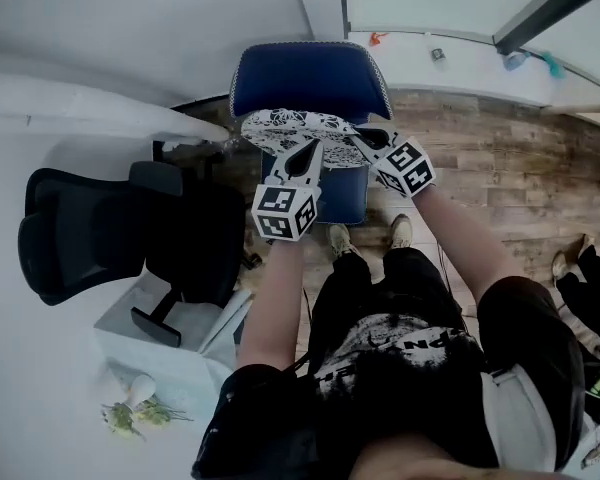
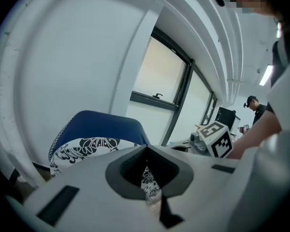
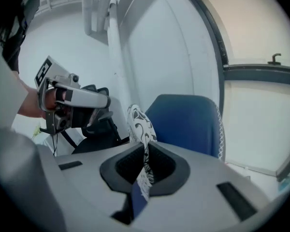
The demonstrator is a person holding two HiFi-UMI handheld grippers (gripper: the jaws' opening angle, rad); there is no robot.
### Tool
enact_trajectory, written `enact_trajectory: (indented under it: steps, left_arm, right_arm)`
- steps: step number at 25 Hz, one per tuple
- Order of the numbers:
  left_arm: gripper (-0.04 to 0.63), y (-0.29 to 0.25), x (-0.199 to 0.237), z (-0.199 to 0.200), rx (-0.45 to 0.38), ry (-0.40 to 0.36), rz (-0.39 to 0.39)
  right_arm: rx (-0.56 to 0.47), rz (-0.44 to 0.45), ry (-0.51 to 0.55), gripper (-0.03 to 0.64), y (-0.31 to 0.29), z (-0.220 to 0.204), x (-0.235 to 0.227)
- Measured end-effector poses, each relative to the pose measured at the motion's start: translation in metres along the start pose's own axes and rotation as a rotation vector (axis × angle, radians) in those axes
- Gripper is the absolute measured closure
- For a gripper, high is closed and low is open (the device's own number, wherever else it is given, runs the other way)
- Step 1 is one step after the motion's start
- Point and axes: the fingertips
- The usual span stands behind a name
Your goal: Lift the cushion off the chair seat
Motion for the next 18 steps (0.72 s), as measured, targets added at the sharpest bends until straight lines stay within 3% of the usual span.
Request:
enact_trajectory:
  steps: [12, 18]
  left_arm:
    - [0.583, 0.047, -0.018, 0.074, -0.104, -0.120, 0.041]
    - [0.583, 0.067, -0.035, 0.110, -0.150, -0.236, 0.084]
  right_arm:
    - [-0.166, -0.090, 0.054, 0.589, 0.084, 0.110, -0.009]
    - [-0.274, -0.085, 0.098, 0.589, 0.140, 0.163, 0.002]
Point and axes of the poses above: the fingertips, and each gripper's own axes: y backward along the fingers, x to its left, z out of its top
